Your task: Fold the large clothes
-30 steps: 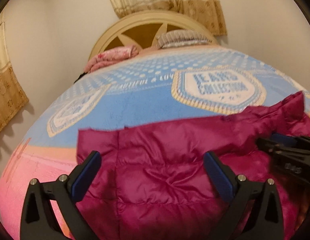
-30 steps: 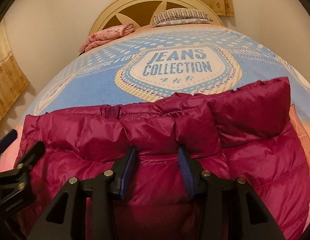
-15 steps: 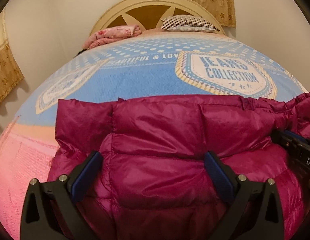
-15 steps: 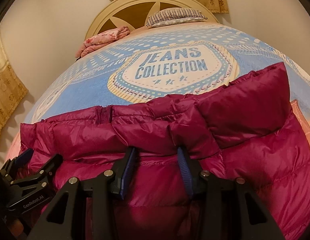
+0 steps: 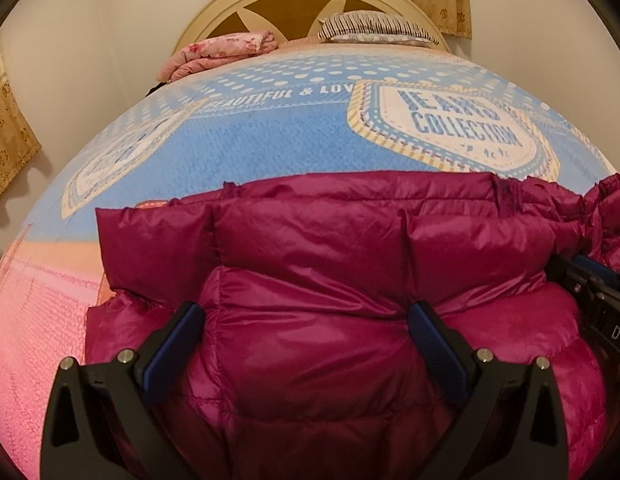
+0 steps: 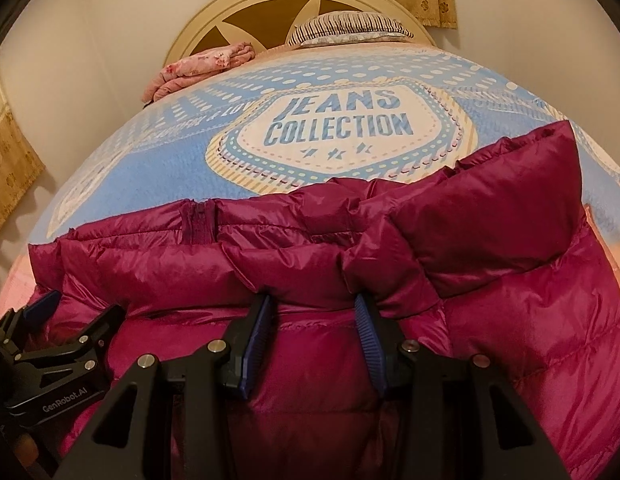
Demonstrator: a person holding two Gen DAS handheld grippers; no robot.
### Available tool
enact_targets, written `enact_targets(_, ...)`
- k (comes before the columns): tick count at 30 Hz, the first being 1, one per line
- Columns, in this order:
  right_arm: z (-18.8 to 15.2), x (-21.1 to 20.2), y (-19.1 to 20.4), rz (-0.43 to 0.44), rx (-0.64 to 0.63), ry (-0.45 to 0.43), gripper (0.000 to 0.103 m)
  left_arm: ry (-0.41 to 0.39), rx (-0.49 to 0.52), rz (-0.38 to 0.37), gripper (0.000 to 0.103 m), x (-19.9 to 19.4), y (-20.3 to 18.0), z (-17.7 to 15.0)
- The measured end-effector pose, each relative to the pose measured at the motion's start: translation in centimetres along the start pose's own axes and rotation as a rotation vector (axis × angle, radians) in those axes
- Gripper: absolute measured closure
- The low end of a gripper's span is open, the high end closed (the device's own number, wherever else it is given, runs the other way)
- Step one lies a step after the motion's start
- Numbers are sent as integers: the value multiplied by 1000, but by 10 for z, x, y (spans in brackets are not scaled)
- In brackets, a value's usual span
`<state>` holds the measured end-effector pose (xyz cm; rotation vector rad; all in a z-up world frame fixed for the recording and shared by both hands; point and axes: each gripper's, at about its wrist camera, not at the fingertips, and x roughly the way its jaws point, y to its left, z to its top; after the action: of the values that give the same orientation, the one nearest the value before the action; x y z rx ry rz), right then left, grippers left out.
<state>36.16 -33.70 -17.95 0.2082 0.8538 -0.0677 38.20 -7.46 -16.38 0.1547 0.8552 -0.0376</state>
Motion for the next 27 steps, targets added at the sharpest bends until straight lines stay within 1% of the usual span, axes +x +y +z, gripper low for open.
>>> enact_targets(7, 0, 2, 7, -49, -43, 11, 58, 17, 4, 2, 0, 4, -1, 1)
enact_targets(15, 0, 4, 12, -76, -64, 14, 58, 23, -3, -8, 0, 6, 1, 2)
enact_targets(22, 1, 5, 18, -106, -90, 17, 57, 21, -1, -3, 0, 7, 1, 2)
enact_targets(25, 3, -2, 16, -91, -82, 17, 57, 22, -1, -2, 0, 8, 2, 2)
enact_targets(27, 1, -18, 18, -80, -70, -5, 57, 23, -4, -5, 0, 8, 2, 2)
